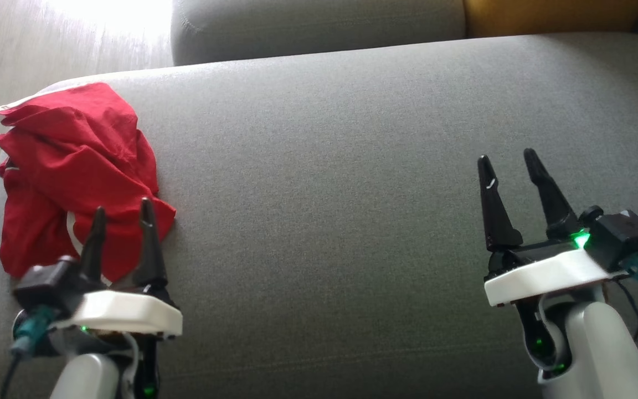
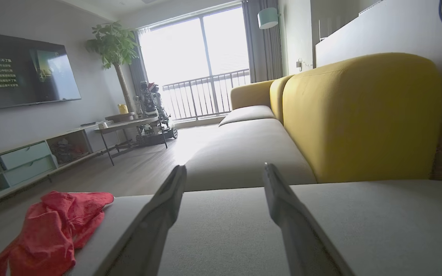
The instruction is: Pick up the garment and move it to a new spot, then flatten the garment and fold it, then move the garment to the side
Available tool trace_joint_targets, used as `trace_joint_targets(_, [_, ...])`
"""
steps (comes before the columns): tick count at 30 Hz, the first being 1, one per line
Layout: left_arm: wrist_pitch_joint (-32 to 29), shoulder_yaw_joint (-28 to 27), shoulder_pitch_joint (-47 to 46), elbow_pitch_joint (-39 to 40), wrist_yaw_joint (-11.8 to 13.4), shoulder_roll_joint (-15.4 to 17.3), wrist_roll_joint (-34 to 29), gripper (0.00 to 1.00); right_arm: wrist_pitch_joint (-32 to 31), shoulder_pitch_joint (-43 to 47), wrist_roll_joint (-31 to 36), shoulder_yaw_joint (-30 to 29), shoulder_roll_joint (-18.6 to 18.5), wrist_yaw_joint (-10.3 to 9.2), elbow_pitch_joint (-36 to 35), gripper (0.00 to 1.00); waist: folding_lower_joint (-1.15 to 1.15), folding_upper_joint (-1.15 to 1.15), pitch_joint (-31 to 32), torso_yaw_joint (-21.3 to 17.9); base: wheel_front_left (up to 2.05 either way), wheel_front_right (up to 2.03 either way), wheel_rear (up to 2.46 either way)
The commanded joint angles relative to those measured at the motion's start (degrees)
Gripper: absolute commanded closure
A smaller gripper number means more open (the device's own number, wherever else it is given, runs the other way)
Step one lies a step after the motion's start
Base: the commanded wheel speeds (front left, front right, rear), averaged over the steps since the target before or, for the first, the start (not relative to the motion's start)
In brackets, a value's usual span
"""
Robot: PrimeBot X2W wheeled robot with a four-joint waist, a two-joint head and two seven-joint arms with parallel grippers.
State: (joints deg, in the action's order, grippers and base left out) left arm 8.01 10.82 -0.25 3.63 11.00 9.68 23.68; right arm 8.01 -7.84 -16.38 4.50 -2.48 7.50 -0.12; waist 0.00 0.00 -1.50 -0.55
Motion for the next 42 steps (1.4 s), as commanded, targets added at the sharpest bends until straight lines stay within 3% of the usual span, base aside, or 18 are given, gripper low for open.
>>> trace_joint_targets(1, [0.9,-0.5,-2.8,2.7,1.1,1.7,-2.1,0.0,0.8,-3.3,2.5,0.7,-0.5,-0.01,-2.8,0.0,0.0,0.0,0.0,0.0,0.0,0.0,0.0])
trace_joint_targets(7, [1.9,3.8,-3.0,1.9,4.3,4.1,-5.1,0.0,1.8,-2.4,6.1,-0.7,-0.3,-0.01,-1.9,0.0,0.0,0.0,0.1,0.0,0.0,0.0,0.0])
trace_joint_targets(23, [4.5,8.9,-3.3,0.2,7.4,5.7,-11.0,0.0,4.5,-0.5,11.8,-1.1,-0.3,-0.01,0.8,0.0,0.0,0.0,0.1,-0.4,0.0,0.0,0.0])
trace_joint_targets(27, [5.2,8.1,-2.6,-0.4,7.0,4.3,-10.6,0.0,5.2,0.2,7.2,-2.5,-0.3,-0.01,3.8,0.0,0.0,0.0,0.2,-0.3,0.0,0.0,0.0])
trace_joint_targets(34, [6.5,6.6,-1.0,-2.2,4.3,2.0,-13.5,0.0,6.5,-0.6,12.2,-0.7,-0.4,-0.01,11.0,0.0,0.0,0.0,0.6,-0.4,0.0,0.0,0.0])
trace_joint_targets(42, [7.0,4.0,-0.3,-6.2,0.1,-1.0,-14.1,0.0,7.0,-1.7,13.7,0.0,-0.4,-0.01,12.8,0.0,0.0,0.0,0.7,-0.4,0.0,0.0,0.0])
